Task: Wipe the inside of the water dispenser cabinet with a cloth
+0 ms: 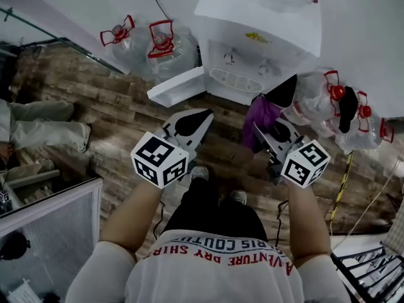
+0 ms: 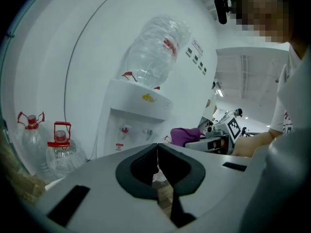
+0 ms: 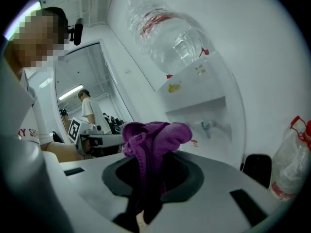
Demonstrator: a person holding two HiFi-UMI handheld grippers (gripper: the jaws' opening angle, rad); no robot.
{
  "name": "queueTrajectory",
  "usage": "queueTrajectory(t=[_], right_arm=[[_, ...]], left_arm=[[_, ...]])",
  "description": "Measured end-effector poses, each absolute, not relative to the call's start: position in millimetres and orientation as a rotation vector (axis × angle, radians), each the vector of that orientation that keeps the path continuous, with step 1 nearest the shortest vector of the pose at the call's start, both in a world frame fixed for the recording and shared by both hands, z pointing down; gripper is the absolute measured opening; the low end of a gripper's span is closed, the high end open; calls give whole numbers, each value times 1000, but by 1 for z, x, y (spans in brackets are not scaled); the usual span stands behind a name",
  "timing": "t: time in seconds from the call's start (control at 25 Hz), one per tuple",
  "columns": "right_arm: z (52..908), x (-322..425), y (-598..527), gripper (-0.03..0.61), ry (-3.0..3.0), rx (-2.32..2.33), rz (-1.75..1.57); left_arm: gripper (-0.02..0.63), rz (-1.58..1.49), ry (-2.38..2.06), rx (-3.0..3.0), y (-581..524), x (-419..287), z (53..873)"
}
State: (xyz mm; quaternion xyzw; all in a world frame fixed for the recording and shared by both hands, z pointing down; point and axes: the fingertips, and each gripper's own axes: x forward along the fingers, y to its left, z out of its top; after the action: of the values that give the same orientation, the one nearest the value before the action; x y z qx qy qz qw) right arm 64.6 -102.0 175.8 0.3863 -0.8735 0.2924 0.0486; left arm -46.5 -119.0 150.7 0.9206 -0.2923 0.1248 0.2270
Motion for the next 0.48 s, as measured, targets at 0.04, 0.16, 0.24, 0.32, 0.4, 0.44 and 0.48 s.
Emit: queueTrajectory(t=[0.04,0.16,0.24,0.32,0.4,0.44,0.48], right_arm=[[192,68,-103,95,-2673,1176,869],[248,79,-106,95,-2692,1171,794],[289,85,-111,95,-2696,1181,729],[328,90,-118,95,-2712,1195,694],[368,91,-124,95,-2726,1185,684],[388,90,-127,95,-2727,1178,673],[405,90,-130,95,-2725,1170,656]], left_arm=[[28,345,-821,2540,-120,-45,169],[28,340,-867,2545,-121,-43,229],[28,336,-886,2549,-125,-41,271],[28,348,-902,2561,-132,-39,310],[28,352,-911,2577,-139,-35,346],[28,350,-911,2587,-143,-33,363],[28,350,-911,2596,-147,-31,380]])
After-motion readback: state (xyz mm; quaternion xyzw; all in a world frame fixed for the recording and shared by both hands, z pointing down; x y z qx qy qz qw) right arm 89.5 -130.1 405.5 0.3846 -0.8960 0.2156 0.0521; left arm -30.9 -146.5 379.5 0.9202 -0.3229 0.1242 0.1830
